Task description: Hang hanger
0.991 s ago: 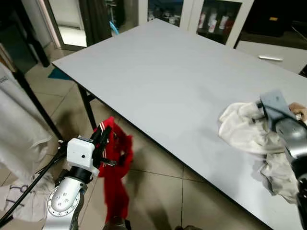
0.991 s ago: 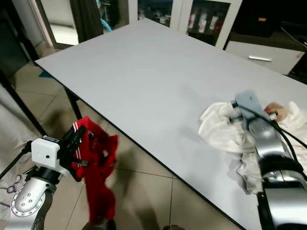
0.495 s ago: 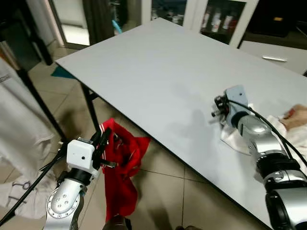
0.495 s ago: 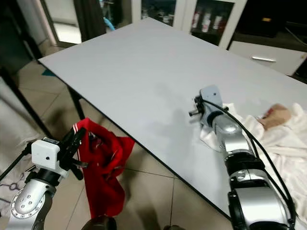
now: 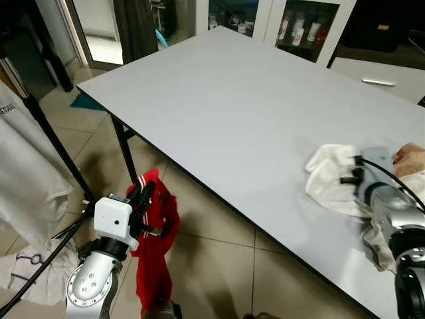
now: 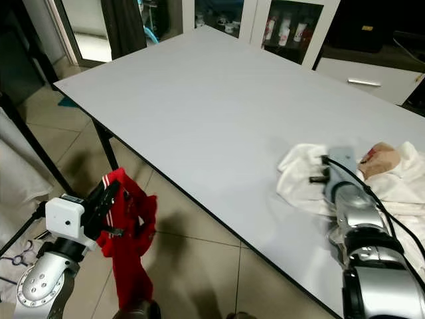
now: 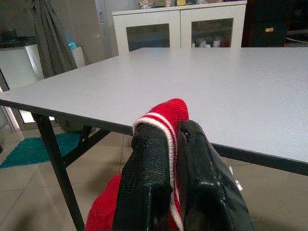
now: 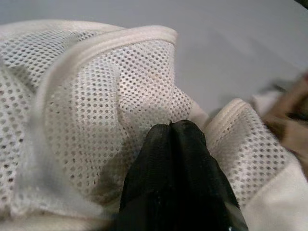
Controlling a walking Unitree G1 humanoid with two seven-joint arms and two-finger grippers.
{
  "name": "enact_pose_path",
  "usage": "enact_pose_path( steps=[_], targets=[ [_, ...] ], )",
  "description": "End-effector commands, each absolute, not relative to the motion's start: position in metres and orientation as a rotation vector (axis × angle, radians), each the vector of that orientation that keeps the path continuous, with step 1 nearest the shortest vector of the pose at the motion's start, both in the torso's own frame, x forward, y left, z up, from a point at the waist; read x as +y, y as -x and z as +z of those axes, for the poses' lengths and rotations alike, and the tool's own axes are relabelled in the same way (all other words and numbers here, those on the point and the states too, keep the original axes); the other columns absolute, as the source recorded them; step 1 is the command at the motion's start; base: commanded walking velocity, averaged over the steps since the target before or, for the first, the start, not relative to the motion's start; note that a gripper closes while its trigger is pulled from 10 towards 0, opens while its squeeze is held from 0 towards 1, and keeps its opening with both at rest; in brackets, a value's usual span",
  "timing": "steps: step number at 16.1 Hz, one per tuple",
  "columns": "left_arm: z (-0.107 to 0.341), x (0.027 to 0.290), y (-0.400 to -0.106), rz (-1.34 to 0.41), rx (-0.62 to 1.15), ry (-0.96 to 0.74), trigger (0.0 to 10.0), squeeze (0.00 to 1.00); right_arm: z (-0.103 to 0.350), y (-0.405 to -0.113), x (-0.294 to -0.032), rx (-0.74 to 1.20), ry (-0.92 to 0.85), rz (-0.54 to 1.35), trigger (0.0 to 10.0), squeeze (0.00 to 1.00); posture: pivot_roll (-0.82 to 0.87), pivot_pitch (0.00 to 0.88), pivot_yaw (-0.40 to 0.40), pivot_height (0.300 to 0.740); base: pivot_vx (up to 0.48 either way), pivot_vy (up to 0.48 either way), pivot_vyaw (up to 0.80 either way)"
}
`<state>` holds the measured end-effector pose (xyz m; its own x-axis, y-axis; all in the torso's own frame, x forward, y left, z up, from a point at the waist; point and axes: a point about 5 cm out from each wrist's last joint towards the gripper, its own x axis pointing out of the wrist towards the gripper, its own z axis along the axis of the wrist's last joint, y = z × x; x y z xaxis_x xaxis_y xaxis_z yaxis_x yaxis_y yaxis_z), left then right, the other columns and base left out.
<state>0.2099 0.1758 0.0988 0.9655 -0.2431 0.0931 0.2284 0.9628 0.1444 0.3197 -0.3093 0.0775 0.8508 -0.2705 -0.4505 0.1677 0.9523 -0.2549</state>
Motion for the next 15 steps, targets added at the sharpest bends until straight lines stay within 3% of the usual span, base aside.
enact_pose_path(
  steps=[1, 6, 9, 12, 15],
  targets=[
    [0.106, 0.173, -0.213, -0.256, -0.153, -0.132, 10.0, 0.0, 0.058, -0.298, -0.327, 0.624, 0.148, -0.309, 10.0, 0.0, 0.07, 0.057, -0.01, 0.74, 0.0, 0.0, 0.0],
    [0.107, 0.174, -0.216, -0.263, -0.153, -0.133, 10.0, 0.0, 0.053, -0.256, -0.377, 0.723, 0.156, -0.533, 10.0, 0.0, 0.07, 0.058, -0.007, 0.74, 0.0, 0.0, 0.0],
    [0.107, 0.173, -0.217, -0.266, -0.152, -0.133, 10.0, 0.0, 0.078, -0.256, -0.399, 0.618, 0.27, -0.704, 10.0, 0.0, 0.07, 0.059, -0.003, 0.74, 0.0, 0.0, 0.0],
    [0.107, 0.173, -0.218, -0.269, -0.154, -0.133, 10.0, 0.0, 0.1, -0.286, -0.382, 0.411, 0.188, -0.68, 10.0, 0.0, 0.07, 0.059, -0.004, 0.74, 0.0, 0.0, 0.0],
    [0.115, 0.175, -0.217, -0.277, -0.171, -0.155, 10.0, 0.0, 0.129, -0.333, -0.327, 0.149, 0.164, -0.422, 10.0, 0.0, 0.09, 0.057, -0.011, 0.74, 0.0, 0.0, 0.0]
  ],
)
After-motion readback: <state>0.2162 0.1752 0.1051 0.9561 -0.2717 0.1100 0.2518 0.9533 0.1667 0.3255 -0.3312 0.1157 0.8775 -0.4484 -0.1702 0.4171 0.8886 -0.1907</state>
